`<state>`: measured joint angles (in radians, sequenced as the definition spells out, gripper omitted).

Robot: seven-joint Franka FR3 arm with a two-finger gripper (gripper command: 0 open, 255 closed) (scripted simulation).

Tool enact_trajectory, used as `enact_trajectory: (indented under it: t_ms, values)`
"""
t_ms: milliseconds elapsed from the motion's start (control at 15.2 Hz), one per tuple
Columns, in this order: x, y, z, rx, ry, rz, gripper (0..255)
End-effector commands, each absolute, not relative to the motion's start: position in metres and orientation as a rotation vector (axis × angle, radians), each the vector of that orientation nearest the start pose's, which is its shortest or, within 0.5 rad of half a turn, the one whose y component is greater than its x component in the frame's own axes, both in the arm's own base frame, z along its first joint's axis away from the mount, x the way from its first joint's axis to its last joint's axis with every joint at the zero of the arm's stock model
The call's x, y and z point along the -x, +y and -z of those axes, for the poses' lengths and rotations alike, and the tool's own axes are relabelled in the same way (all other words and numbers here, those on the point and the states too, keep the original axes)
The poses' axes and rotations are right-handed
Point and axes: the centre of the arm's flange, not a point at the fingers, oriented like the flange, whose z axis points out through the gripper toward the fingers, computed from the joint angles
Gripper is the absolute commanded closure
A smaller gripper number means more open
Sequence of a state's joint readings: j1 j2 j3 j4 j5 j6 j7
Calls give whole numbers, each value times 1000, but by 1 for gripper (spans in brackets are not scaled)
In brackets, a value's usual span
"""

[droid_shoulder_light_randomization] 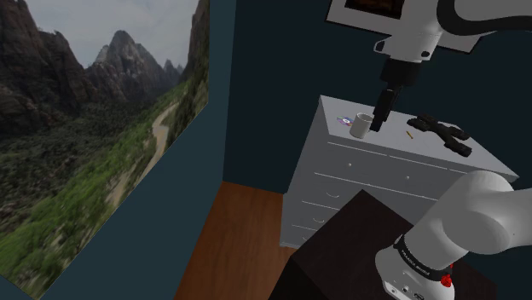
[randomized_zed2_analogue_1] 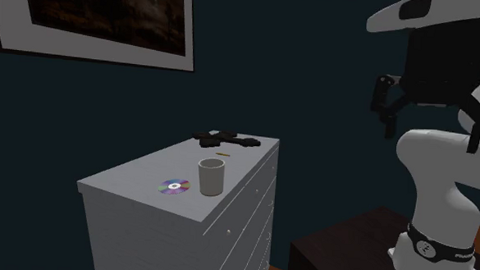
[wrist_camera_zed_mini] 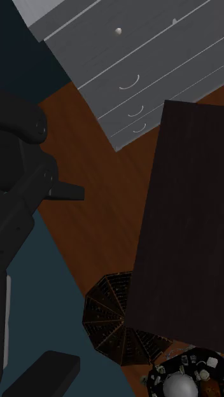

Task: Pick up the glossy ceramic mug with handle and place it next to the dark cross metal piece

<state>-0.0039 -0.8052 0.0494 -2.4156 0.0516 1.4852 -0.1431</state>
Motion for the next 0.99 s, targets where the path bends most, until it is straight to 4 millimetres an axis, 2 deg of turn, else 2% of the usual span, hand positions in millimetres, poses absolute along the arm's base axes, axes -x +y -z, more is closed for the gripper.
enact_trajectory:
  t_ms: [0, 924]
  values:
    - [-290, 23, -561, 3101, -268, -194, 0]
    - [-331, -136, -492, 3132, -319, -88, 0]
